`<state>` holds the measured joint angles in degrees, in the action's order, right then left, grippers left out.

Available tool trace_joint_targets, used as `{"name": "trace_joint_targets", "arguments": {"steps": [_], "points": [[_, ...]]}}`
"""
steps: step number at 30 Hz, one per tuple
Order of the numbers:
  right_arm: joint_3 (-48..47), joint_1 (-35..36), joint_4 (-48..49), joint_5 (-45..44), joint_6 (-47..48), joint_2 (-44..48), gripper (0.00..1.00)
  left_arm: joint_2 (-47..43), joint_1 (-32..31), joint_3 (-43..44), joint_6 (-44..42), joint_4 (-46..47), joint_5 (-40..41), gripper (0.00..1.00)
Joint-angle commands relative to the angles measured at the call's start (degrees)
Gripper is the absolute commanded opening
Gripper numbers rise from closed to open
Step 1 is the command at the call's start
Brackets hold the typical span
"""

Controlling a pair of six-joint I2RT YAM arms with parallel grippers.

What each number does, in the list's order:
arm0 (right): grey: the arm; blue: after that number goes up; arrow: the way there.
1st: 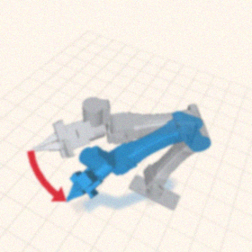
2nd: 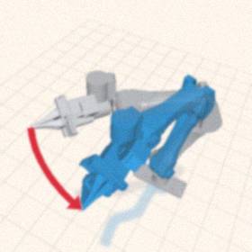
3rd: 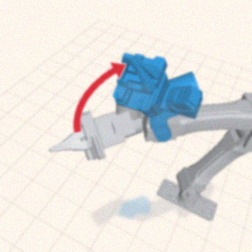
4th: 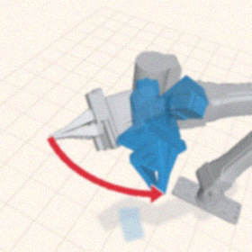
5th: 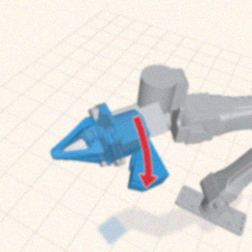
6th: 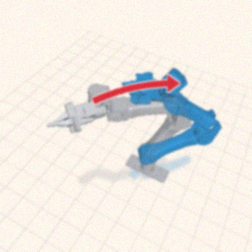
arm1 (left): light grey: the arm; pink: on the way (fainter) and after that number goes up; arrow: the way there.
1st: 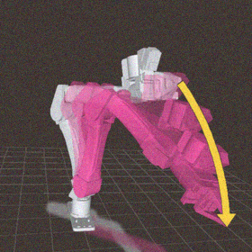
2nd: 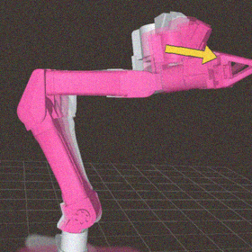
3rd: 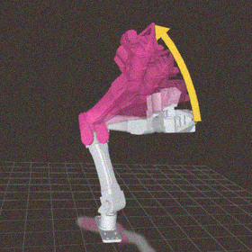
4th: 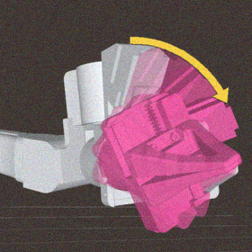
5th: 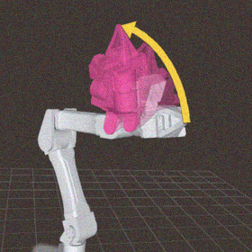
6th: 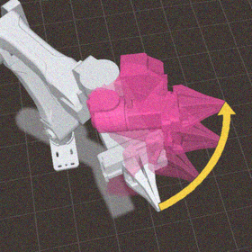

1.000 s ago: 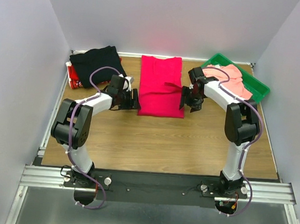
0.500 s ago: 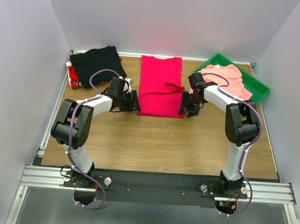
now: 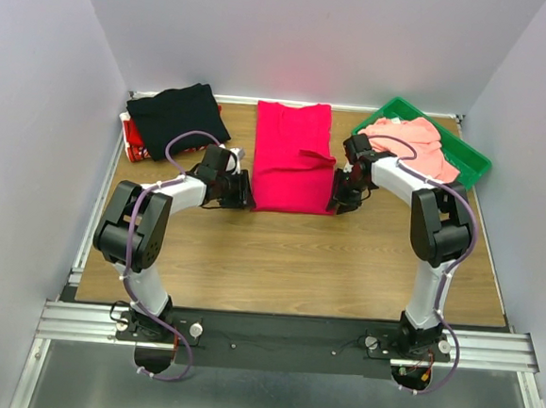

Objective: Fold and stack the t-shirts
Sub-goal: Fold the tshirt

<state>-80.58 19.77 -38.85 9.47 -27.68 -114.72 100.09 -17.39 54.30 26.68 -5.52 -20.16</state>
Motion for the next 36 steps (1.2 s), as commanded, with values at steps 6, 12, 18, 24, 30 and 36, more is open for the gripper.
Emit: {"name": "trace_joint_targets", "arguments": {"steps": [6,12,18,24,30,36], "points": [[1.9,-0.1,0.9,2.1,-0.4,0.8,0.39,2.0,-1.2,-0.2,0.4,0.4,-1.3,0.46],[2.7,-0.2,1.2,2.8,-0.4,0.6,0.33,3.3,-1.3,-0.3,0.6,1.5,-2.5,0.37],[3.1,-0.1,1.4,2.9,-0.4,0.7,0.23,5.3,-1.3,-0.6,0.9,3.0,-3.5,0.27],[2.5,-0.1,1.7,3.2,-0.4,0.5,0.09,6.1,-1.4,-0.5,1.1,3.8,-4.5,0.08],[2.3,-0.1,1.3,3.2,0.1,2.8,0.00,3.4,-1.4,0.0,0.0,1.3,-2.2,0.00],[3.8,-0.1,-0.4,2.1,-0.4,9.7,0.00,-5.5,-1.4,1.1,-1.0,-4.9,0.6,0.00]]}}
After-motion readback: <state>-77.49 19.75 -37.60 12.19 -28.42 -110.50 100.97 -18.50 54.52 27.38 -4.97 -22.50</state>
